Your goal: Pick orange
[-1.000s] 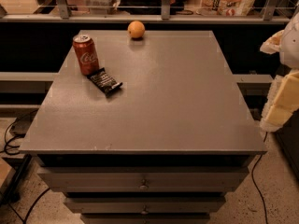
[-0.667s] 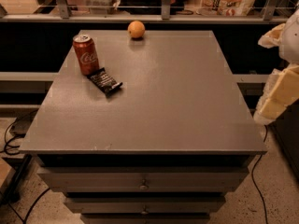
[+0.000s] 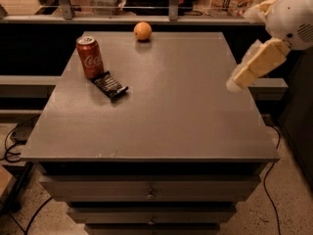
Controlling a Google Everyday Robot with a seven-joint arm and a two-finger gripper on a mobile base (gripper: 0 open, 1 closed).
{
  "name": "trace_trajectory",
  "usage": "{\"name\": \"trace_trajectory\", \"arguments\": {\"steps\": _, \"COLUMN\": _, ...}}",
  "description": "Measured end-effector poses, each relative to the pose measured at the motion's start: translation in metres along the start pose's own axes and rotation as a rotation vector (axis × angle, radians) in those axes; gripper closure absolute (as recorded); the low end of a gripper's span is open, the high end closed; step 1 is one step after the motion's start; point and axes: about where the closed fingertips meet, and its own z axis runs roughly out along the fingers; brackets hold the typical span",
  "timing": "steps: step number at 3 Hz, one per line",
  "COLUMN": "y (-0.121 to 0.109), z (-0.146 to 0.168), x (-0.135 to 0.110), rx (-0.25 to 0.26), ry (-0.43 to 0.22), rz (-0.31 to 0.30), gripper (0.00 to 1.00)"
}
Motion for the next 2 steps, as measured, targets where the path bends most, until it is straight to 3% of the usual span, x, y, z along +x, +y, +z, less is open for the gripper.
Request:
{"name": "trace_trajectory", "arguments": {"steps": 1, "y": -0.026, "z": 0.031, "x": -0.028, "rx": -0.026, "ry": -0.145, "rz": 0.030, "gripper": 0.00}}
{"name": "trace_trajectory", "arguments": {"steps": 2, "y": -0.055, "z": 0.072, "x": -0.048, "rx": -0.054, "ry": -0.225, "rz": 0.066, "gripper": 0.00}}
